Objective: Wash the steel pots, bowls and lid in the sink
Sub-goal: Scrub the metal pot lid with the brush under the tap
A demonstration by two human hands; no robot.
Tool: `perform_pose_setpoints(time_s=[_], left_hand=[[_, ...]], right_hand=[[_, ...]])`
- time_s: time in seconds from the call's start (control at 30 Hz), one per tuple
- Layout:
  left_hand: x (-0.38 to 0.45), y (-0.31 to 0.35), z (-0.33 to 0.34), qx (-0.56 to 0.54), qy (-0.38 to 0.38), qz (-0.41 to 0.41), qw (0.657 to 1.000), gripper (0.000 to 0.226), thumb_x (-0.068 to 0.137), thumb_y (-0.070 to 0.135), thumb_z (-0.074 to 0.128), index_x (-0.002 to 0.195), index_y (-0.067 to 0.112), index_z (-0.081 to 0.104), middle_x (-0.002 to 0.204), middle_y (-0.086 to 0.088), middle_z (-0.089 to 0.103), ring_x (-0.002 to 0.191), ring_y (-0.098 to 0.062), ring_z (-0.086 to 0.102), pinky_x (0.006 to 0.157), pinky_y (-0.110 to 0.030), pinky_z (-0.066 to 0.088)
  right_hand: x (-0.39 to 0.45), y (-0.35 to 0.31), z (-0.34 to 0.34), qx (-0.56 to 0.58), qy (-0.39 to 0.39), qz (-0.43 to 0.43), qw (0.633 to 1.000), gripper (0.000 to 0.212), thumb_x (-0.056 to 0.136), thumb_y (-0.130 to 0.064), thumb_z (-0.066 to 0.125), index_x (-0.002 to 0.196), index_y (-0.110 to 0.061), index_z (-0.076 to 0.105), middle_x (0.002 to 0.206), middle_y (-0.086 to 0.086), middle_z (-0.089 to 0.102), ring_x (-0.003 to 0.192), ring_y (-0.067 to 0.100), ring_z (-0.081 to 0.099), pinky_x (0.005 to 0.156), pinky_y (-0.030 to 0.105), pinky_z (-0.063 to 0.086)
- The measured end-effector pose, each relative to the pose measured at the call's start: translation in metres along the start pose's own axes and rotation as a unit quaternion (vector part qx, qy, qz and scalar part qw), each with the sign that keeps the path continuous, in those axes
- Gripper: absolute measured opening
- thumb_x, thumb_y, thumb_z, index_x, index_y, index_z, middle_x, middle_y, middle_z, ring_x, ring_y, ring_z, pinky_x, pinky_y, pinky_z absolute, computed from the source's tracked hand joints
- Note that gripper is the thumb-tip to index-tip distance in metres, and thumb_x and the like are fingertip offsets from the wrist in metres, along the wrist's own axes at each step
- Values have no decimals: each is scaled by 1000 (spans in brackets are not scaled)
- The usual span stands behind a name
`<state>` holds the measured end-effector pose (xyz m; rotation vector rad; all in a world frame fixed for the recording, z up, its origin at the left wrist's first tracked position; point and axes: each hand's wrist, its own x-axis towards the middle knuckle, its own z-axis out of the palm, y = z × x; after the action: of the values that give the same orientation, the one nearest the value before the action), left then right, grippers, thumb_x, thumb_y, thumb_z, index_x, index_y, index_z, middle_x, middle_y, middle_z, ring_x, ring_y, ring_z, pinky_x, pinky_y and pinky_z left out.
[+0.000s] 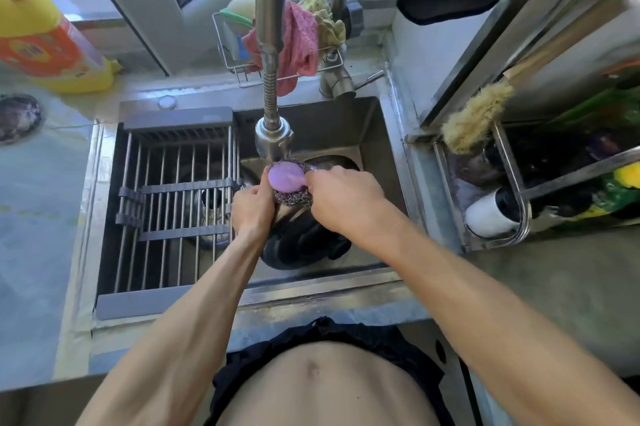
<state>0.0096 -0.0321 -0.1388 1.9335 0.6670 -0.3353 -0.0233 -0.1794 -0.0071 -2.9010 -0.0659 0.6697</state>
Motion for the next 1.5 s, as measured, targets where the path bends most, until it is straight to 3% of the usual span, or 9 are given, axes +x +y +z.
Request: perform_pose_setpoints(time_s=[0.17, 0.27, 0.4, 0.53, 0.7, 0.87, 1.1, 1.27, 1.5], left_hand=[[0, -13, -16, -66, 9, -20, 998, 54, 97, 60, 57, 76, 10, 60, 70, -10, 53, 67, -20, 47, 62, -33, 37], [-1, -17, -21, -95, 9, -41, 995, 52, 95, 58, 60, 71, 13, 57, 70, -9, 51, 66, -20, 46, 62, -33, 37], [0, -19, -21, -80, 0, -45, 996, 55, 94, 63, 59, 76, 11, 60, 73, -10, 55, 69, -21, 52, 65, -33, 40], [-3, -13, -20, -40, -36, -54, 997, 57, 96, 63, 55, 72, 12, 54, 70, -7, 53, 62, -19, 48, 57, -32, 36], [-2, -15, -19, 35, -54, -58, 996, 71, 99, 67, 41, 82, 4, 68, 104, -19, 67, 93, -33, 66, 84, -38, 48], [1, 14, -17, 125, -79, 46, 988, 58, 108, 47, 36, 70, 8, 58, 83, -11, 64, 84, -29, 60, 79, -36, 43], [6, 10, 0, 6, -63, -68, 996, 60, 84, 68, 64, 75, 9, 68, 83, -9, 74, 73, -25, 67, 69, -34, 52], [1, 7, -3, -81, -36, -104, 991, 58, 84, 65, 68, 91, 7, 75, 91, -9, 77, 86, -25, 74, 86, -40, 60], [-4, -2, -3, -40, -8, 6, 999, 65, 85, 67, 66, 60, 8, 57, 59, -4, 54, 62, -19, 47, 60, -33, 35]], right_hand=[[13, 35, -11, -8, 16, 79, 997, 31, 91, -13, 45, 117, -16, 62, 108, 10, 66, 96, 32, 65, 73, 37, 42], [13, 47, -5, -36, 13, 140, 989, 28, 96, -11, 44, 120, -12, 60, 108, 11, 66, 96, 31, 65, 74, 37, 45], [9, 39, 5, 12, 23, 78, 997, 23, 94, -12, 45, 111, -16, 60, 85, 4, 56, 77, 28, 58, 68, 36, 45], [15, 65, 12, 69, 21, 112, 991, 21, 98, -24, 43, 108, -21, 61, 86, 3, 60, 75, 24, 60, 62, 33, 44], [14, 79, 42, 152, 13, 154, 976, 22, 98, -20, 45, 104, -10, 64, 80, 6, 57, 70, 25, 58, 54, 30, 40], [9, 62, 62, 190, 56, 108, 974, 21, 97, -14, 47, 106, -12, 65, 94, 13, 62, 76, 30, 55, 61, 31, 39], [-1, 36, 73, 180, 107, -16, 978, 24, 104, -27, 38, 120, -24, 57, 80, 4, 54, 81, 36, 59, 59, 34, 34], [13, 52, 45, 210, 149, 85, 962, 29, 105, -23, 41, 127, -27, 59, 75, -5, 50, 58, 16, 44, 47, 28, 29], [24, 23, -7, 90, 39, 11, 995, 27, 92, -18, 47, 114, -18, 64, 98, 6, 64, 78, 26, 59, 66, 37, 42]])
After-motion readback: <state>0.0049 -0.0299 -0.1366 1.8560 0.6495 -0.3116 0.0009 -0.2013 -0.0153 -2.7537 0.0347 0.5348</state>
